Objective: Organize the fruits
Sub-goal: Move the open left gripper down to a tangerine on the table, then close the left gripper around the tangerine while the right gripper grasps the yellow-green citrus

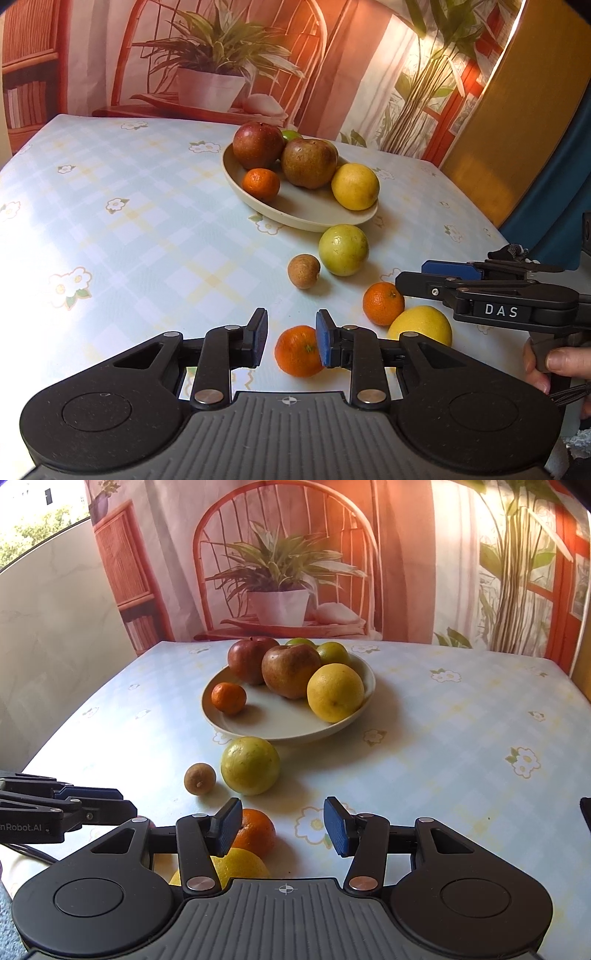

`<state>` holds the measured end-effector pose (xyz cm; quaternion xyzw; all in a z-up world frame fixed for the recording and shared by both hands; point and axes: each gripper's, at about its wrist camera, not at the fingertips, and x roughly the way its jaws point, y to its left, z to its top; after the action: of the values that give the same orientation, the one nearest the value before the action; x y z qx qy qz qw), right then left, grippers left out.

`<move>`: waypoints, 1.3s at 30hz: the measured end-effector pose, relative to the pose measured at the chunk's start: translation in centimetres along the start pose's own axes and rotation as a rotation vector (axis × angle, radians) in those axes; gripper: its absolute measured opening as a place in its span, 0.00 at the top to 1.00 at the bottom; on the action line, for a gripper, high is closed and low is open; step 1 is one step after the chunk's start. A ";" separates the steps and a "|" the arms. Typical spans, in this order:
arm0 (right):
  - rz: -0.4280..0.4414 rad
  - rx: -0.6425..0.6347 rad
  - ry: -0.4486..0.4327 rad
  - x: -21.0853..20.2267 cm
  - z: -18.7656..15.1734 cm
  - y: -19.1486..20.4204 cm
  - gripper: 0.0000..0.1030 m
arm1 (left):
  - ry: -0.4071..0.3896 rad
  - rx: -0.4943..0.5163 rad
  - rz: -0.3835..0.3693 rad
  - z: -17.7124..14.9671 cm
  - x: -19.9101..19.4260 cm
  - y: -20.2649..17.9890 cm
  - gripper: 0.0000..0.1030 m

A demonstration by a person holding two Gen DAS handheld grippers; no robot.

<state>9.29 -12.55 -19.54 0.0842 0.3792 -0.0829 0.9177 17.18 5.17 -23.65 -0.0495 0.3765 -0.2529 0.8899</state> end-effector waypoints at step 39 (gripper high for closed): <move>0.079 0.027 0.036 1.2 -0.4 0.1 0.58 | 0.005 0.080 0.087 -2.0 1.3 -2.0 0.64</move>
<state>9.89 -12.45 -20.72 0.1129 0.3907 -0.0503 0.9122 15.71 3.03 -25.38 0.0032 0.3702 -0.2288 0.9004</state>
